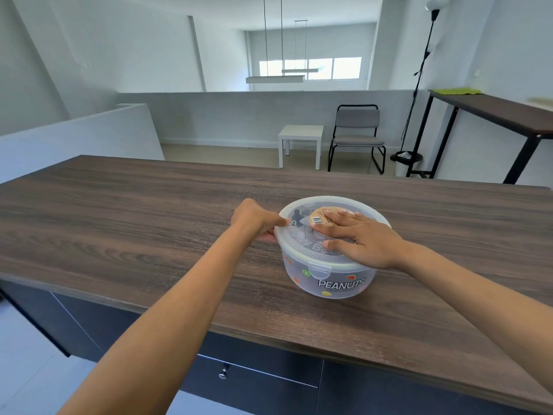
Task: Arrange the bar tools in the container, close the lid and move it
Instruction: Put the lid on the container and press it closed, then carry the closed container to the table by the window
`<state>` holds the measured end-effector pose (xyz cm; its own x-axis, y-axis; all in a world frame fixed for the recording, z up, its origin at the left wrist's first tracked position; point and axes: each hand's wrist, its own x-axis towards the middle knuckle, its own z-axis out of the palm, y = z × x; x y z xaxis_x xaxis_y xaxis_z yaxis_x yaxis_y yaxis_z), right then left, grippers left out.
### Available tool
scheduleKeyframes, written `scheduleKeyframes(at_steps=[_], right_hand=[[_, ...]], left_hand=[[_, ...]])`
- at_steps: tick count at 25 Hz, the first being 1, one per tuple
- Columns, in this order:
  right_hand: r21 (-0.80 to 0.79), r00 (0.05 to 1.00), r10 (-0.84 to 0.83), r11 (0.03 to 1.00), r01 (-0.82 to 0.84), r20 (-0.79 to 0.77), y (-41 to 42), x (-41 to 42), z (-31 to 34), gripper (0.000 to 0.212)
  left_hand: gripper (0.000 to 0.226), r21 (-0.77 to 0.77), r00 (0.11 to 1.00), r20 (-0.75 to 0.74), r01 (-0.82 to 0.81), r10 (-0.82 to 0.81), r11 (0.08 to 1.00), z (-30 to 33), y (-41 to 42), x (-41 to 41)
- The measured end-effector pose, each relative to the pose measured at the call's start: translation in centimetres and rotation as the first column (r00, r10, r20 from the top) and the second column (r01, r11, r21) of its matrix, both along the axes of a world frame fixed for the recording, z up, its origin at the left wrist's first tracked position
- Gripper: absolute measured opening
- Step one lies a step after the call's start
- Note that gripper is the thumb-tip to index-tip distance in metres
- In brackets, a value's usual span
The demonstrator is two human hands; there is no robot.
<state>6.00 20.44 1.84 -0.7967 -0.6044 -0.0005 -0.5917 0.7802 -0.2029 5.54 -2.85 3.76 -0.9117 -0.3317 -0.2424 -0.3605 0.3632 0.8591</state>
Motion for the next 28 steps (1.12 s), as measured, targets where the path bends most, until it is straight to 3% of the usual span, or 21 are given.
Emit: scheduleKeyframes(at_steps=[3,5,8,10,12,14,15,17,19,21,25,28], right_hand=[[-0.005,1.0,0.006,1.0,-0.006,0.001,0.0,0.1,0.1,0.048],[-0.039,1.0,0.012,0.999,-0.012,-0.004,0.1,0.2,0.2,0.047],[-0.275,0.996,-0.065,0.96,0.046,-0.061,0.2,0.6,0.2,0.041],[-0.462,0.968,-0.241,0.868,0.184,-0.069,0.7,0.2,0.5,0.042],[-0.566,0.896,-0.431,0.714,0.411,0.107,1.6,-0.2,0.7,0.052],[-0.548,0.707,-0.492,0.448,0.706,0.508,2.7,-0.4,0.7,0.068],[-0.482,0.572,-0.422,0.309,0.82,0.704,3.3,-0.4,0.5,0.075],[-0.324,0.352,-0.193,0.164,0.932,0.916,4.2,0.1,0.2,0.084],[-0.265,0.269,-0.01,0.134,0.955,0.963,4.7,0.7,-0.1,0.085],[-0.294,0.288,0.063,0.176,0.939,0.956,4.7,0.9,-0.4,0.075],[-0.317,0.316,0.04,0.208,0.925,0.948,4.1,1.0,-0.4,0.045],[-0.312,0.313,0.027,0.201,0.929,0.949,4.1,0.8,-0.2,0.035]], left_hand=[[0.031,-0.013,0.997,0.046,0.057,-0.056,0.998,0.4,-0.1,-0.4],[0.031,-0.118,0.992,0.09,0.103,-0.093,0.988,1.0,0.1,-0.8],[0.047,-0.272,0.987,0.105,0.143,-0.119,0.952,1.4,0.2,-1.2],[0.063,-0.254,0.984,0.128,0.153,-0.123,0.955,1.1,0.0,-1.4],[0.074,-0.075,0.961,0.224,0.185,-0.164,0.98,0.4,-0.1,-1.2],[0.081,0.164,0.929,0.307,0.163,-0.208,0.973,-0.5,0.1,-0.9],[0.084,0.264,0.918,0.33,0.133,-0.219,0.955,-0.9,0.3,-0.7],[0.088,0.403,0.911,0.347,0.071,-0.224,0.912,-1.8,0.7,-0.5],[0.084,0.464,0.915,0.34,0.035,-0.215,0.885,-2.4,0.9,-0.2],[0.078,0.506,0.923,0.334,-0.006,-0.19,0.862,-2.7,1.1,0.1],[0.07,0.54,0.94,0.311,-0.055,-0.139,0.84,-2.9,1.5,0.8],[0.068,0.551,0.96,0.259,-0.057,-0.106,0.833,-2.6,1.9,1.4]])
